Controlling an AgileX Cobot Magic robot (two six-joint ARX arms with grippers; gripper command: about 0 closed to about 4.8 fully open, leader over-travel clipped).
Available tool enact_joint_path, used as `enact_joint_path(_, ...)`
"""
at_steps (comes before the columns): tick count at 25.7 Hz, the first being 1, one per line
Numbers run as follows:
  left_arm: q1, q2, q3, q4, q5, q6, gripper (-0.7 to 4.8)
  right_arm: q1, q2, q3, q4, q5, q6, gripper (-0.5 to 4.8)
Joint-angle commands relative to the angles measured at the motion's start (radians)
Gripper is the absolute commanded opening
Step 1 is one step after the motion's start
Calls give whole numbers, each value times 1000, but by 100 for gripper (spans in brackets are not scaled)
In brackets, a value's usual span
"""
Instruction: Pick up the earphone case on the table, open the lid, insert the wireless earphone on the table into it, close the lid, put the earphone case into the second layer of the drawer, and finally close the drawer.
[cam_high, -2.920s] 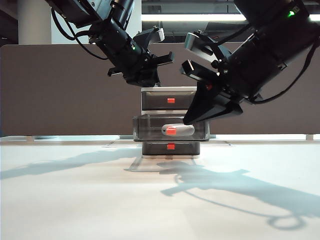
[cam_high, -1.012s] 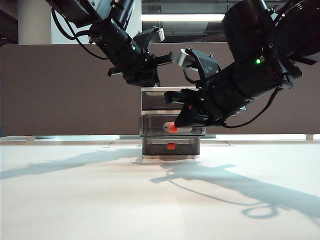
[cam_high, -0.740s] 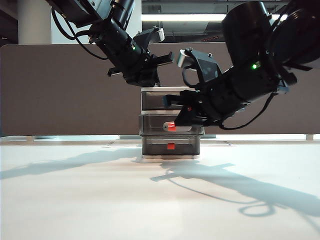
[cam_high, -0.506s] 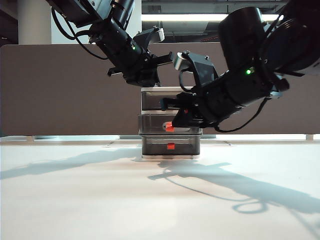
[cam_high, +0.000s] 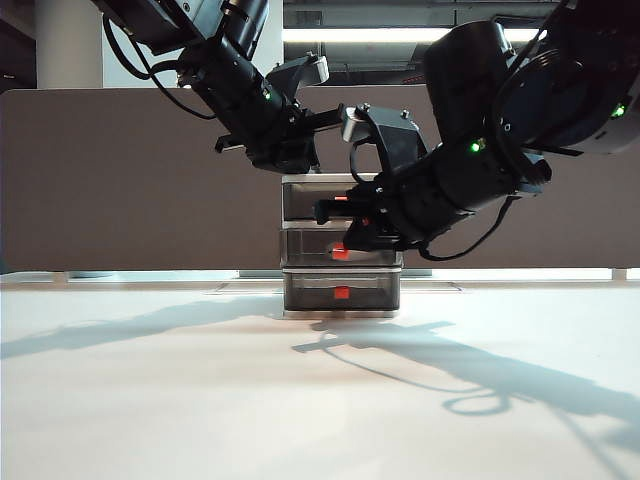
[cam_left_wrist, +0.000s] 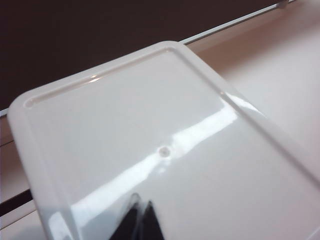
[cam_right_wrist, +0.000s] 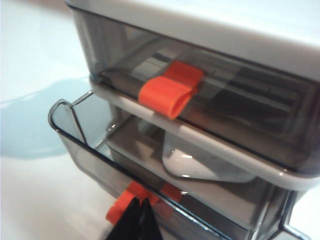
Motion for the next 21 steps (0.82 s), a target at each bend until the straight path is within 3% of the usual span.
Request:
enact_joint_path(1,-1,6,-5,-48,3,-3,-6,-11,0,11,37,24,-7,-1)
enact_joint_path(21,-1,6,-5,-50,3,-3,-6,-43,51,66,69,1,-7,-1)
